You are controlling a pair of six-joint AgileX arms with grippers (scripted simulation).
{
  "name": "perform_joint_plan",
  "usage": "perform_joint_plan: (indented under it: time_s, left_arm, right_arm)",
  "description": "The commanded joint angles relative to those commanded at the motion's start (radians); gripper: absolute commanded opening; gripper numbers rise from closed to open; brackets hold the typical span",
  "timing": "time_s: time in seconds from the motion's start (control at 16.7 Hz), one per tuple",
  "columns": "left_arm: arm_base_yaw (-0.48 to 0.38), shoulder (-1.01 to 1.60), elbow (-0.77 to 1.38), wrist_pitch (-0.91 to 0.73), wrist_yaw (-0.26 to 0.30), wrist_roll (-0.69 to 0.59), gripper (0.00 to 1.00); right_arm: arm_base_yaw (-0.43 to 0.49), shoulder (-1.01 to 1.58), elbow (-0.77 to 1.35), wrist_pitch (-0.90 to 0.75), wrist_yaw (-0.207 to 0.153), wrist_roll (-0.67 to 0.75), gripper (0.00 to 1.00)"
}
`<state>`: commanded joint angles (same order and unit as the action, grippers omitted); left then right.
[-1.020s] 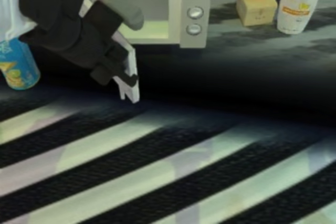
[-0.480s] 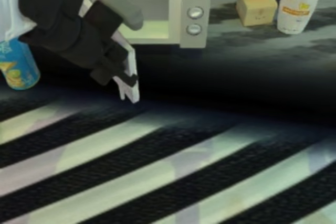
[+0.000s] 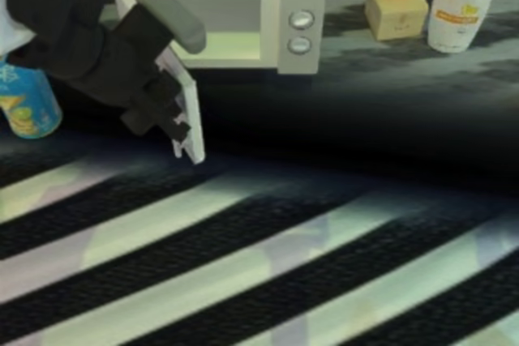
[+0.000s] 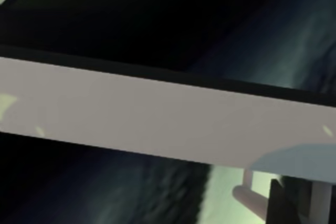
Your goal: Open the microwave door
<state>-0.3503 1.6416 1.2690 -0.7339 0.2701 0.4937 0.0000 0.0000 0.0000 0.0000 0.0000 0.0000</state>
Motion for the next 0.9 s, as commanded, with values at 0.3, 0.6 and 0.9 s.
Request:
perform_joint_plan:
  time_s: [0.3, 0.6, 0.9]
  left_arm:
    - [0.024, -0.006, -0.008, -0.016, 0.025, 0.054, 0.0]
    - [0.024, -0.006, -0.008, -0.016, 0.025, 0.054, 0.0]
    - [0.024, -0.006, -0.008, -0.016, 0.025, 0.054, 0.0]
  right_arm:
    - [0.0, 0.0, 0.0, 0.0, 0.0, 0.0, 1.0]
    - [0.0, 0.0, 0.0, 0.0, 0.0, 0.0, 1.0]
    - [0.0, 0.0, 0.0, 0.0, 0.0, 0.0, 1.0]
